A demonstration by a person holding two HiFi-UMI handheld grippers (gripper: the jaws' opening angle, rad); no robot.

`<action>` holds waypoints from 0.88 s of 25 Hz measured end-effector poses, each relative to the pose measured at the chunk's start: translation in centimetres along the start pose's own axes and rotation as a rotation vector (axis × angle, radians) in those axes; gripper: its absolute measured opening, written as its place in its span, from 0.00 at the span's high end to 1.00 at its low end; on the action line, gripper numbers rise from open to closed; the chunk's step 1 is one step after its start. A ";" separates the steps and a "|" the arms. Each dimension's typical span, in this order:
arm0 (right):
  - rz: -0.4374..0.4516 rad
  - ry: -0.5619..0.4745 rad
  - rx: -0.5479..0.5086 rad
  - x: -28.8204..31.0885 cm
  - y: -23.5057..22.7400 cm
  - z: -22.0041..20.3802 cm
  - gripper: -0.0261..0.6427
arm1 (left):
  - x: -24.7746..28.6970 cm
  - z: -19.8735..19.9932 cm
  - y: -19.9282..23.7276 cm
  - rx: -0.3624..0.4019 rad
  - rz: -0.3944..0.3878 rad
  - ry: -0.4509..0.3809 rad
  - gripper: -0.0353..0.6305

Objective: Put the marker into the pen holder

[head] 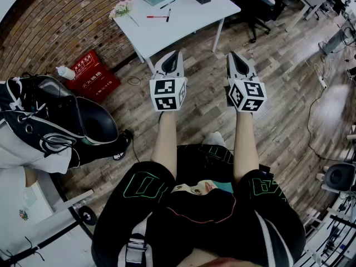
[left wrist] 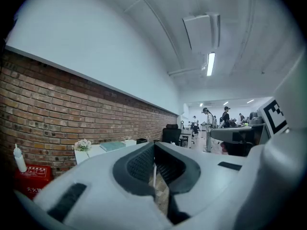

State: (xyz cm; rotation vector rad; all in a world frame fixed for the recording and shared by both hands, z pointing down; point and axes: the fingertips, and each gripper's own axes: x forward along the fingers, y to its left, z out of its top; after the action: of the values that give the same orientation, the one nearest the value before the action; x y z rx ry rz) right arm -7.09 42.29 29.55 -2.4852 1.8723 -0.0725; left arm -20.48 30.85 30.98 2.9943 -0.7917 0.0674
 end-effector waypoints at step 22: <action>0.039 0.028 -0.030 3.7 1.2 0.7 0.95 | 1.5 -0.4 2.8 -0.064 0.019 0.001 0.94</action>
State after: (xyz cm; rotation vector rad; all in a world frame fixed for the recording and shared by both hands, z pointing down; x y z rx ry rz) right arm -7.16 38.38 28.89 -2.4785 1.9455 -0.0789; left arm -20.60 27.75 31.58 2.9271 -0.8070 0.0433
